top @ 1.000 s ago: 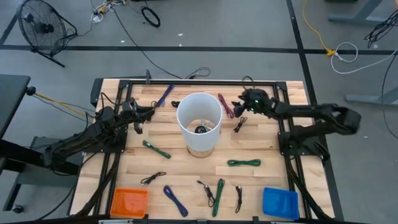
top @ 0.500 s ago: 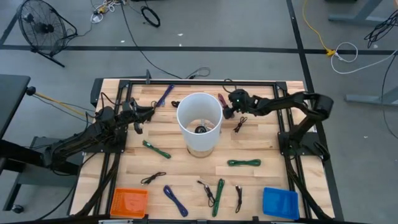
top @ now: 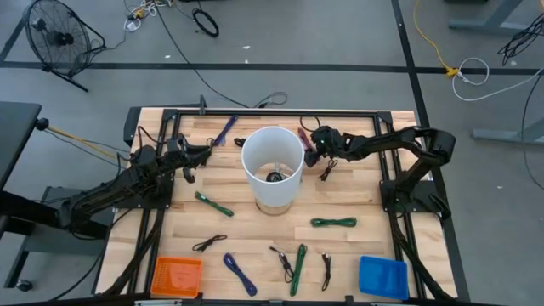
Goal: Pick & Place USB Port
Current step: Put the black and pink charger cable into the blue bin
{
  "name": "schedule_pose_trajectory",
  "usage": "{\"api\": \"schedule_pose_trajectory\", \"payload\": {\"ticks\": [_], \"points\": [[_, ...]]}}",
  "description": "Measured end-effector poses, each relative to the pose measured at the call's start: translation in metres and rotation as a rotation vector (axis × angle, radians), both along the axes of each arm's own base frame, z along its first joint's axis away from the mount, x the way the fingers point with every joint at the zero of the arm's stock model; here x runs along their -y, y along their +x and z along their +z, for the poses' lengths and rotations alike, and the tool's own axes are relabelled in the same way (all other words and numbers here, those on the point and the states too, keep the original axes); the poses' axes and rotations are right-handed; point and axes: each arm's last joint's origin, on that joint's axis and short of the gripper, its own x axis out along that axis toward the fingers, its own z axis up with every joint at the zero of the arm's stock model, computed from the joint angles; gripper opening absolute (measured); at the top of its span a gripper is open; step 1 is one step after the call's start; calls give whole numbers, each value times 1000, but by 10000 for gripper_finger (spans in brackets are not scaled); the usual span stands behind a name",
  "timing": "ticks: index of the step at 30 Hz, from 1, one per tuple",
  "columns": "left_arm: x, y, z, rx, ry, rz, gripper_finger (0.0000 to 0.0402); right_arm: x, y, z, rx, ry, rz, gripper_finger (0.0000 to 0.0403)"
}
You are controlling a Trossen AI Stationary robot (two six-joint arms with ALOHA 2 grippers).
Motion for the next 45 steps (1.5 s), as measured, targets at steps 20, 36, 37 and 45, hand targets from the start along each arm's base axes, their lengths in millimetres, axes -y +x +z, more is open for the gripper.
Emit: {"api": "schedule_pose_trajectory", "payload": {"ticks": [20,36,37,45], "points": [[0,0,0,0,0,0,83,-16,-5,-8,-117,61,-19,176],[0,0,0,0,0,0,83,-16,-1,13,-144,80,-1,11],[0,0,0,0,0,0,83,-17,0,20,-164,74,5,11],[0,0,0,-4,-2,0,83,-53,-15,89,-322,95,50,11]]}}
